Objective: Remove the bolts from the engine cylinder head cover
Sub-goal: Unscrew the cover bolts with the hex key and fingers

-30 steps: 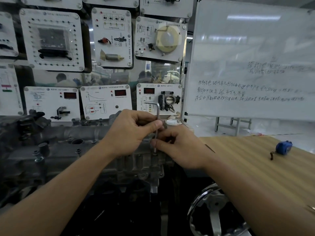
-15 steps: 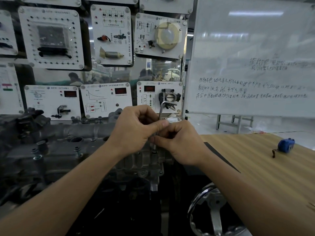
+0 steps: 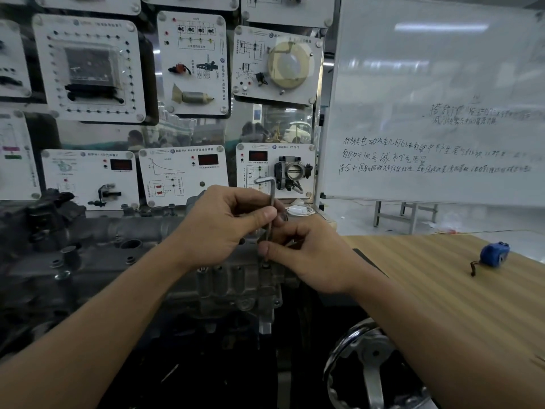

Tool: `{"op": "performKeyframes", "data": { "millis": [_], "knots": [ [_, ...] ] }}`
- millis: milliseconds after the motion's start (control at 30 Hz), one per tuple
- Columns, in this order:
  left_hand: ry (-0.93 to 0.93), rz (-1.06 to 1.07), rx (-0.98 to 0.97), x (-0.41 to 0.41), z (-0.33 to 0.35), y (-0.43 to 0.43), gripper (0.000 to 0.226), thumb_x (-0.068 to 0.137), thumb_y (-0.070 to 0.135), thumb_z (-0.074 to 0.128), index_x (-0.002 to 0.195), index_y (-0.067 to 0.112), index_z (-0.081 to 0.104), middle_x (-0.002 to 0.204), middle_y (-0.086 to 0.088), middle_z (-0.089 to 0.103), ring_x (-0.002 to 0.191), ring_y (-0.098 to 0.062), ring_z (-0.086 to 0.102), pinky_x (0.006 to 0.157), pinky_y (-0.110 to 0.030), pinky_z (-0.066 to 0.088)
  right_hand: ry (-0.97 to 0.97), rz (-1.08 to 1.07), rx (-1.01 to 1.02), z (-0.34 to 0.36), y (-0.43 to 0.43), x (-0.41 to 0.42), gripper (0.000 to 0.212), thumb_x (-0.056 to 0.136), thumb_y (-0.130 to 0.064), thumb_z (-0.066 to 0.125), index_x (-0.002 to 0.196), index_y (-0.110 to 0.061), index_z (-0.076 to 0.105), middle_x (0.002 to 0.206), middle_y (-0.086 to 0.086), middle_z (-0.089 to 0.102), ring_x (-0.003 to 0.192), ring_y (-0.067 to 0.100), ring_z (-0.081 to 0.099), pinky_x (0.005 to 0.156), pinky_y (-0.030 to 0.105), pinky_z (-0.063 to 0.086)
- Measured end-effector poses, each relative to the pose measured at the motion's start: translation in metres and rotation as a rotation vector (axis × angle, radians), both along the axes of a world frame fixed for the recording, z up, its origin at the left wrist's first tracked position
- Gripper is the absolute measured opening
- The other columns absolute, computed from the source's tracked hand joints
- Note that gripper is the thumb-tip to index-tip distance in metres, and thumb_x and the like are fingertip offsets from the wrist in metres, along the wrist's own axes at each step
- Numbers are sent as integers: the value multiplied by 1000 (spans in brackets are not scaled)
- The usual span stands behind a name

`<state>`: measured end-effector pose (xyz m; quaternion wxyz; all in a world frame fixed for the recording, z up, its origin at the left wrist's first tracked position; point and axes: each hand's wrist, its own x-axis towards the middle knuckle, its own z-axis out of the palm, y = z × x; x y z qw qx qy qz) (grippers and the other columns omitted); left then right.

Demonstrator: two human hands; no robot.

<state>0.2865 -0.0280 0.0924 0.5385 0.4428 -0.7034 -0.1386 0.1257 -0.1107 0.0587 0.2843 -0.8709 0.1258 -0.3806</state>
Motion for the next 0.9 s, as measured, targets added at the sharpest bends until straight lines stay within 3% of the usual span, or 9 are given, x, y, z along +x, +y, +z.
{"op": "performKeyframes", "data": {
  "millis": [167,333,467,533,600,667,733,833,900],
  "knots": [
    [-15,125,-86,0,0,-5,22,70,31,76,84,14,76,78,-3,76,77,-17,73,74,-26,60,-146,21,130,-3,-3,5,15,78,-18,84,69,-18,72,62,-4,69,54,2,58,54,15,44],
    [53,138,-114,-4,-5,-9,19,65,31,80,74,17,72,64,6,71,57,0,62,57,-13,50,-196,-8,143,-5,-3,8,17,77,-14,84,71,-3,73,65,11,69,54,7,59,53,19,47],
    [96,166,-118,-1,-6,-10,26,63,32,82,71,13,65,69,-15,69,56,-9,58,54,-20,50,-155,17,95,-4,-3,9,18,83,-12,78,69,-5,70,62,14,63,56,9,51,55,20,43],
    [103,123,-76,0,-4,-9,28,66,29,83,73,10,63,68,-15,66,59,-11,60,56,-21,50,-108,46,50,-4,-4,8,19,88,-14,74,70,-10,70,62,6,62,58,6,53,59,18,43],
    [47,42,-18,1,-1,-7,18,76,22,79,82,9,67,69,-1,69,66,-10,65,62,-18,51,-75,85,32,-5,-6,5,19,92,-17,69,73,-11,70,65,3,63,62,7,56,62,21,45],
    [-45,-20,33,1,1,-2,10,88,15,69,98,14,71,82,2,74,81,-9,71,73,-17,54,-50,107,40,-4,-6,2,19,94,-20,65,78,-12,72,68,3,65,65,11,58,63,27,48],
    [-86,-52,55,3,3,0,19,94,8,61,108,17,70,94,1,76,93,-8,71,80,-17,53,-27,99,51,-3,-7,1,21,96,-21,63,79,-13,73,70,10,65,65,14,57,63,34,48],
    [-48,-43,52,3,4,1,18,94,3,60,106,11,71,90,-3,77,92,-10,72,81,-18,54,2,80,51,-2,-6,2,29,97,-24,61,70,-20,69,72,25,61,61,26,53,61,46,47],
    [2,-2,13,2,2,-1,13,89,4,65,99,9,73,86,-6,77,87,-15,74,80,-23,57,7,89,70,-2,-6,1,30,99,-24,59,70,-24,68,70,23,61,59,30,54,58,48,45]
  ]
}}
